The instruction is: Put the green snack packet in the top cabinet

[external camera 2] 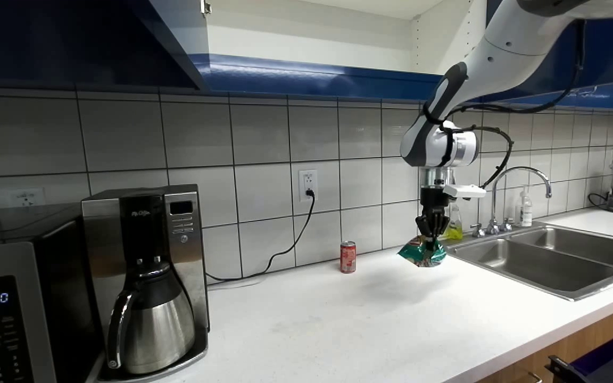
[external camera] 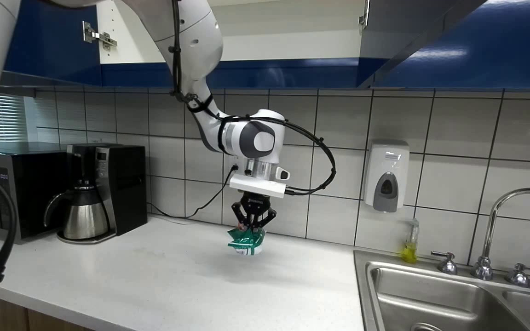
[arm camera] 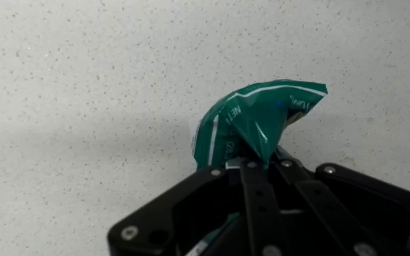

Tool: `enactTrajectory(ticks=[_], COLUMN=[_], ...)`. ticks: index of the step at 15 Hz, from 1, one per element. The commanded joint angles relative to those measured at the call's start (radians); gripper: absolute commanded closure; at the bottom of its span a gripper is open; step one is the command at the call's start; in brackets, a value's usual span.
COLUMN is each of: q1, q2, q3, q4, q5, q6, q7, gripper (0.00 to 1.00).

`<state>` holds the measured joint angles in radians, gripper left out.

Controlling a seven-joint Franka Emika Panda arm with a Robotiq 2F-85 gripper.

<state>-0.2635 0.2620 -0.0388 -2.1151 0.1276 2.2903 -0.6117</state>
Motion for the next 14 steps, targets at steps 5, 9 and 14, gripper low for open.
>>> enactTrajectory(ticks=[5,9,14], q1=[0.046,0.078,0.120], q2=[-0.227,-0.318,-0.403], q3=[-0.017,-0.031,-0.049], q4=[-0.222,-0.296,-0.363], q5=[0.024,0.023,0.023], q6=[-0.047,-0.087,-0.141], q7=[0.026,0.044,0.061], gripper=[0.99,0.99,0.99])
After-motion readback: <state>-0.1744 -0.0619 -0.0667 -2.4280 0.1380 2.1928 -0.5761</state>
